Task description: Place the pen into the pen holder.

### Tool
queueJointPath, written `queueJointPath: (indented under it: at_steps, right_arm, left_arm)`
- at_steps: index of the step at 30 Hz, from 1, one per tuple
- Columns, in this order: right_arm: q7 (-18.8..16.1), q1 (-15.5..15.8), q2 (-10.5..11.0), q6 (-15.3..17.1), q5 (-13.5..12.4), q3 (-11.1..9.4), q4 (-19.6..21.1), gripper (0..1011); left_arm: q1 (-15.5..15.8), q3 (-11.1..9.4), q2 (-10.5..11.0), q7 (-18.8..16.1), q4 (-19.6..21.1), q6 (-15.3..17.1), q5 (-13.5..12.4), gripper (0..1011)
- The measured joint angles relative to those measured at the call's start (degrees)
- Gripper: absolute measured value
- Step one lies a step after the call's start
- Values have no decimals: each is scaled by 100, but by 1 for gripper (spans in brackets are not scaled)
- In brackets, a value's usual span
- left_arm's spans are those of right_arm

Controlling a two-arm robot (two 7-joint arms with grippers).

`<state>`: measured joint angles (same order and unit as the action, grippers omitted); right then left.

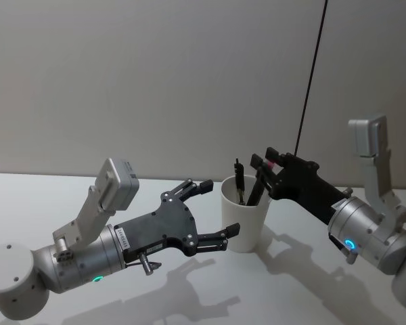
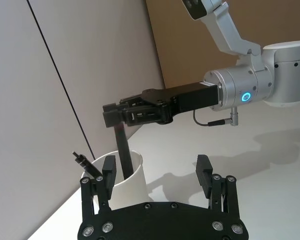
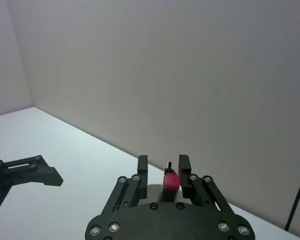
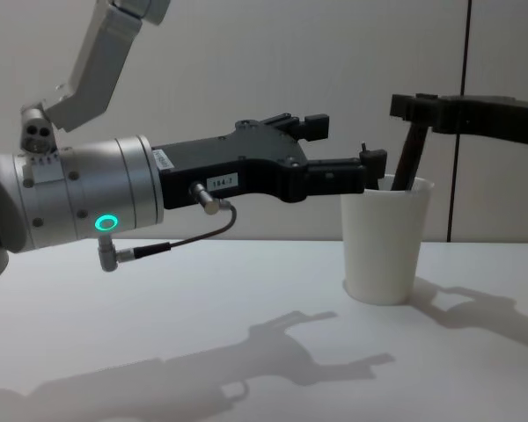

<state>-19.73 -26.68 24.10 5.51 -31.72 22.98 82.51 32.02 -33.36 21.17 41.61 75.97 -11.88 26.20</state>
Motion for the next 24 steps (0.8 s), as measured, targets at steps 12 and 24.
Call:
queueJointPath:
  at_steps: [12,24]
  right_arm:
    - [49,-54,-21,36,119,74,-56,710]
    - [57,-36,-26,22,142,44,-33,1001]
  left_arm:
    - [0,0,0,0,0,0,0,1003]
    - [0,0,0,0,0,0,0,1003]
